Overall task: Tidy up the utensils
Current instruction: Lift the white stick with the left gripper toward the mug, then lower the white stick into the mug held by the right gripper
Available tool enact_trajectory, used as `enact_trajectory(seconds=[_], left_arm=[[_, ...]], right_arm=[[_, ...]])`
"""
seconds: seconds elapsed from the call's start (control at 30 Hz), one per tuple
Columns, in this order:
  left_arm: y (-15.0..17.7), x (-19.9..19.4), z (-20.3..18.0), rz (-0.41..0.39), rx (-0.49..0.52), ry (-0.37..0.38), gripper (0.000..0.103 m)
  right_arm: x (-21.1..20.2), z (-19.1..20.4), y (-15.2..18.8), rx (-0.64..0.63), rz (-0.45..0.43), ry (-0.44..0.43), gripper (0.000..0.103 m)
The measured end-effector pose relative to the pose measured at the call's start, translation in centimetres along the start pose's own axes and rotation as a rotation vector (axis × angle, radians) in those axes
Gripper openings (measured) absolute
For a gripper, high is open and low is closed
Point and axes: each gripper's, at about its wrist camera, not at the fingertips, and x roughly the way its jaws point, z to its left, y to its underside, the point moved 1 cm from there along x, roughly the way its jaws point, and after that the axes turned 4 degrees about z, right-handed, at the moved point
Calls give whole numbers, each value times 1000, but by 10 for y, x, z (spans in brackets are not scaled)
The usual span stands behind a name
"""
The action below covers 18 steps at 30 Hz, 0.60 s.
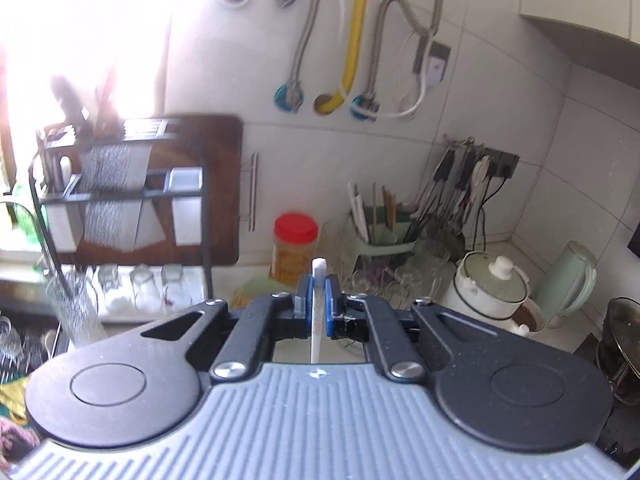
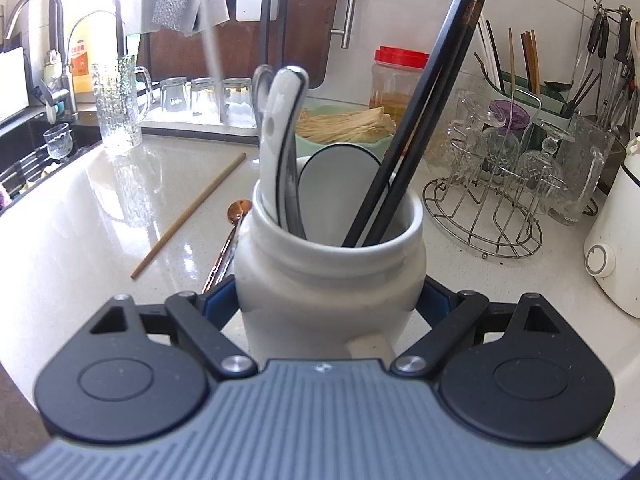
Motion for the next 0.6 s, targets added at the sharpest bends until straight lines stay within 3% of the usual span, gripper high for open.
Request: enact_trajectory(seconds=[0.37, 0.6], left_arm=[[-16, -3, -24, -38, 41, 57, 7], [-8, 10, -45, 7, 69, 104, 7]], right_arm=[[0, 0, 1, -2, -4, -2, 92], [-1, -1, 1, -3, -7, -7, 92]])
